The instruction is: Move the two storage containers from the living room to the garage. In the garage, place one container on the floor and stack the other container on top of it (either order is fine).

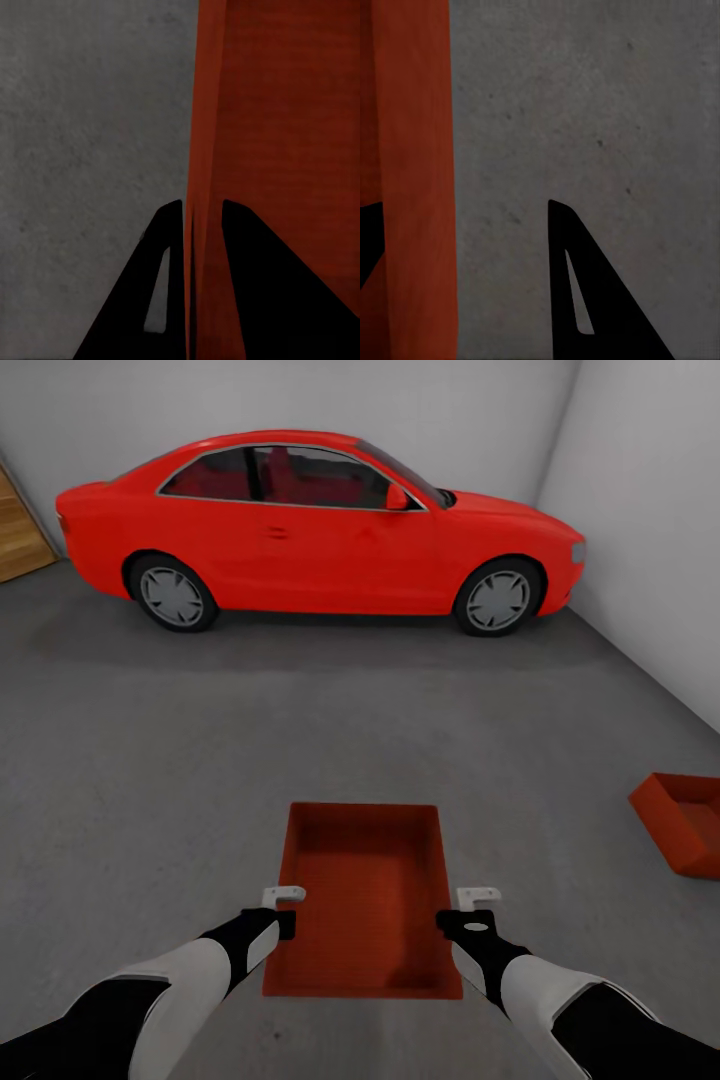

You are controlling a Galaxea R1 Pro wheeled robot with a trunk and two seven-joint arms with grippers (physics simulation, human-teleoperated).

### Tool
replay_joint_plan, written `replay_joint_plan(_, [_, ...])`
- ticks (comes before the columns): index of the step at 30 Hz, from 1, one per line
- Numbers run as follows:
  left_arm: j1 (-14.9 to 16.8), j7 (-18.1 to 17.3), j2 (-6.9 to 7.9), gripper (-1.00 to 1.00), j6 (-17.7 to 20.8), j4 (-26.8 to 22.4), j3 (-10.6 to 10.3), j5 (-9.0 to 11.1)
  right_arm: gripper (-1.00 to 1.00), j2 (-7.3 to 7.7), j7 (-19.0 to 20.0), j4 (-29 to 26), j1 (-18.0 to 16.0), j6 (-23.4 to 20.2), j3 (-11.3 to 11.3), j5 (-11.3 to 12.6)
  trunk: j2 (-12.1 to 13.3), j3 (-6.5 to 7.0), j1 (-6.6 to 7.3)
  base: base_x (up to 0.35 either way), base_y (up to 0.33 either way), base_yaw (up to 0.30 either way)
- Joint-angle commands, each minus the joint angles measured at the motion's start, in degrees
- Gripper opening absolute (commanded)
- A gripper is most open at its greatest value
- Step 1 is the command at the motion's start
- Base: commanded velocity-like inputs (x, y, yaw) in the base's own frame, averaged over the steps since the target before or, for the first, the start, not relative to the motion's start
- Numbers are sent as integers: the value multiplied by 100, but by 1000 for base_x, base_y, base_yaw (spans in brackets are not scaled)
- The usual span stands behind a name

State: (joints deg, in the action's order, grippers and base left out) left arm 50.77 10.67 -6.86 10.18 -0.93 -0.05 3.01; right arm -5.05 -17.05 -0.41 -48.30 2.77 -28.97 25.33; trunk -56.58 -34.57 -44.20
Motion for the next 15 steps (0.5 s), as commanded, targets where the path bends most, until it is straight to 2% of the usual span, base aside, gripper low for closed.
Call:
replay_joint_plan(1, [1, 40, 0, -100, 35, -12, -39, -11, -100, 13, -43, 14, -4, 39, -21, 86, -3, -4, -4, 322, 0, 0])
replay_joint_plan(15, [2, 40, 0, -100, 36, -12, -39, -11, -100, 13, -44, 14, -4, 39, -21, 86, -3, -4, -4, 322, 0, 0])
